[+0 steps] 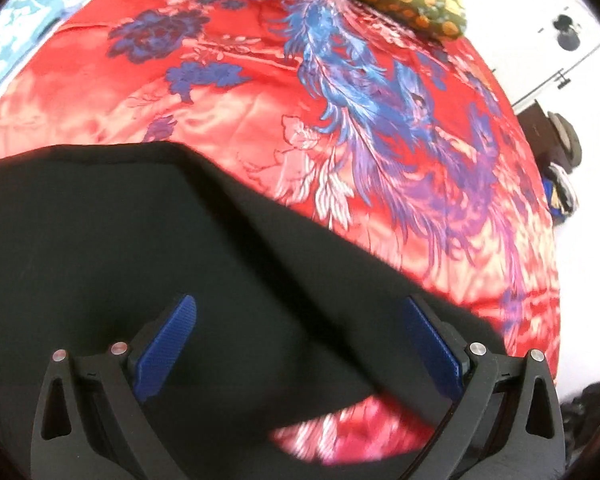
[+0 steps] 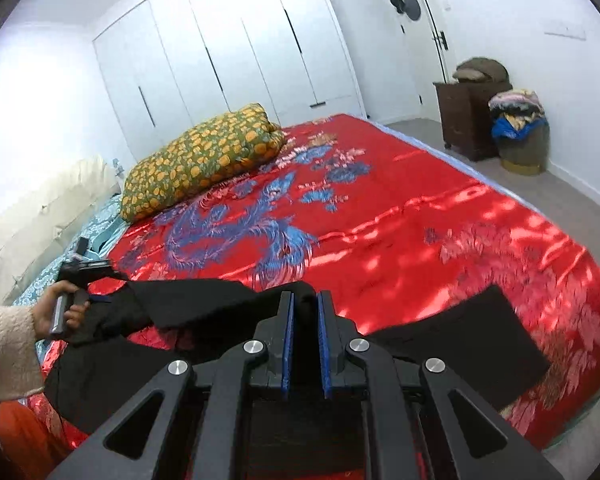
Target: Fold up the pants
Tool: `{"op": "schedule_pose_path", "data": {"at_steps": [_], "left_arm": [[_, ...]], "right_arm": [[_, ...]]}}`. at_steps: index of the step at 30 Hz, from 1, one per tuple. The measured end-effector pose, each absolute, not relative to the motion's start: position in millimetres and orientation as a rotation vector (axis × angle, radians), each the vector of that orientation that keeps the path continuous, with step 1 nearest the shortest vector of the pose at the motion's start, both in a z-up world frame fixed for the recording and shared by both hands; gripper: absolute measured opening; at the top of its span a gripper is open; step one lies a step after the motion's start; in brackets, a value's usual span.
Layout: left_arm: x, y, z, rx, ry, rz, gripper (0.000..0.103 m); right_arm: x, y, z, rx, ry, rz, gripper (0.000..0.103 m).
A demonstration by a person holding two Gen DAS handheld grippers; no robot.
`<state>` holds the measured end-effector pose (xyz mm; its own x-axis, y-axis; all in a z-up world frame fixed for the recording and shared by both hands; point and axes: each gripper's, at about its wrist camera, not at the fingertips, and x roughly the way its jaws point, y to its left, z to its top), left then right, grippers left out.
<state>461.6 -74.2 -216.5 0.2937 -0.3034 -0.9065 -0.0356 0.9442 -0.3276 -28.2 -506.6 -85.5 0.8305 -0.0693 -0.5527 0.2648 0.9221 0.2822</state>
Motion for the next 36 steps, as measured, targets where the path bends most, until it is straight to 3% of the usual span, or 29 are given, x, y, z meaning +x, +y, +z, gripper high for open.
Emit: {"op": "schedule_pose_path", "data": {"at_steps": [4, 5, 6, 7, 8, 9, 14, 21, 25, 29, 36], "left_arm": [[481, -71, -230, -0.36, 1.276, -0.141, 0.099], [484, -67, -232, -0.384, 1.266, -0.134, 0.088], [486, -65, -234, -0.41, 1.263, -0.136, 0.06], [487, -62, -238, -0.445, 1.273, -0.143, 0.044], [486, -60, -242, -0.475, 1.283, -0.149, 0.017], [485, -55, -244, -0.511, 1.283, -0.151, 0.01], [453, -39, -207, -0.63, 1.145, -0.188, 0.005], [311, -13, -98, -0.404, 0.93, -0.25, 0.006], [218, -9, -135, -0.245, 1.043, -0.246, 0.006], [180, -8, -191, -0.274, 1.186, -0.214, 0.006], [176, -24, -159, -0.247, 1.107, -0.268, 0.005]], "right_arm": [[-31, -514, -72, 0.355, 0.544, -0.157, 0.012], [-34, -515, -69, 0.353, 0.545, -0.148, 0.012], [-35, -517, -67, 0.352, 0.546, -0.138, 0.012], [-37, -518, -64, 0.355, 0.546, -0.125, 0.012], [-39, -520, -62, 0.358, 0.551, -0.111, 0.012], [-41, -522, -61, 0.359, 0.559, -0.105, 0.012], [-27, -542, -76, 0.325, 0.658, -0.116, 0.012], [-8, -577, -62, 0.188, 0.64, -0.123, 0.012], [-19, -573, -96, 0.071, 0.781, -0.087, 0.011], [-31, -570, -153, 0.019, 0.999, -0.059, 0.012], [-29, -571, -146, -0.134, 1.02, -0.066, 0.012]]}}
